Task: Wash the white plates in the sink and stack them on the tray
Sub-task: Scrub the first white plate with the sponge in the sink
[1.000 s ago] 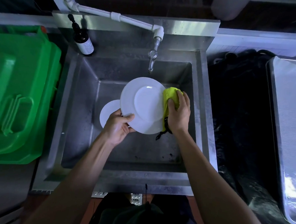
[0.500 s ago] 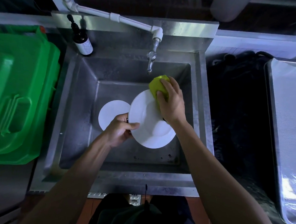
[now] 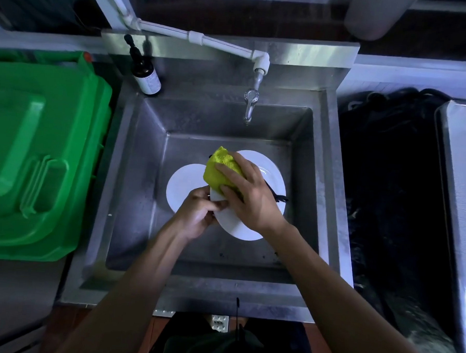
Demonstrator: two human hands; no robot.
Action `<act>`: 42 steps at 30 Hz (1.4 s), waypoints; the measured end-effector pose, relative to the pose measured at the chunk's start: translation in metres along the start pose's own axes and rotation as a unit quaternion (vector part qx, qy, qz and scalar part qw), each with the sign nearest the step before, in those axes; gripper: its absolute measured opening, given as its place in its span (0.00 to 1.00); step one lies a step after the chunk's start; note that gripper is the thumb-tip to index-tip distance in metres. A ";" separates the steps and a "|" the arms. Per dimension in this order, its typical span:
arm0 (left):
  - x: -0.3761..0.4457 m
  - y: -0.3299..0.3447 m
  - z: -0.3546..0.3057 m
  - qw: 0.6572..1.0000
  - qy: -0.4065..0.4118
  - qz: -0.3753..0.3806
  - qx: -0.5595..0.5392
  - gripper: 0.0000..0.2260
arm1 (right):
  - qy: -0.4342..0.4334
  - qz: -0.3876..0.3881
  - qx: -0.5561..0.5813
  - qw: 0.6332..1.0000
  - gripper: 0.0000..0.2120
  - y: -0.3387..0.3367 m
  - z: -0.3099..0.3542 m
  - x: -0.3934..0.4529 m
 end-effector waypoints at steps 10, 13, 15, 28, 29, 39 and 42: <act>-0.001 -0.002 -0.007 0.999 -0.009 0.029 0.013 0.17 | 0.105 -0.033 -0.010 0.994 0.21 -0.015 -0.022 0.025; 0.000 -0.006 -0.006 1.000 -0.010 0.019 0.009 0.16 | 0.153 -0.052 -0.004 0.987 0.22 -0.018 -0.031 0.029; 0.000 -0.009 -0.004 1.000 -0.008 0.009 0.012 0.15 | 0.180 -0.062 -0.007 0.982 0.22 -0.019 -0.038 0.026; 0.001 -0.014 0.001 0.999 -0.003 -0.036 -0.001 0.17 | 0.266 -0.117 -0.005 0.957 0.23 -0.012 -0.053 -0.014; 0.001 -0.014 0.002 0.999 -0.001 -0.037 0.000 0.17 | 0.266 -0.122 -0.004 0.956 0.23 -0.011 -0.051 -0.019; -0.002 -0.007 0.002 0.997 0.009 -0.064 -0.039 0.15 | 0.243 -0.115 -0.009 0.963 0.20 0.006 -0.019 -0.032; -0.001 -0.006 0.002 0.995 0.010 -0.081 -0.060 0.13 | 0.254 -0.101 0.005 0.962 0.20 0.012 -0.010 -0.032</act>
Point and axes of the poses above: each hand's wrist, its own x-axis towards the middle knuckle, its own y-axis out of the palm, z = x × y, the point moved 2 cm from there along x, towards the middle knuckle, and after that the axes turned 10 degrees about -z, right-handed, at the moved point
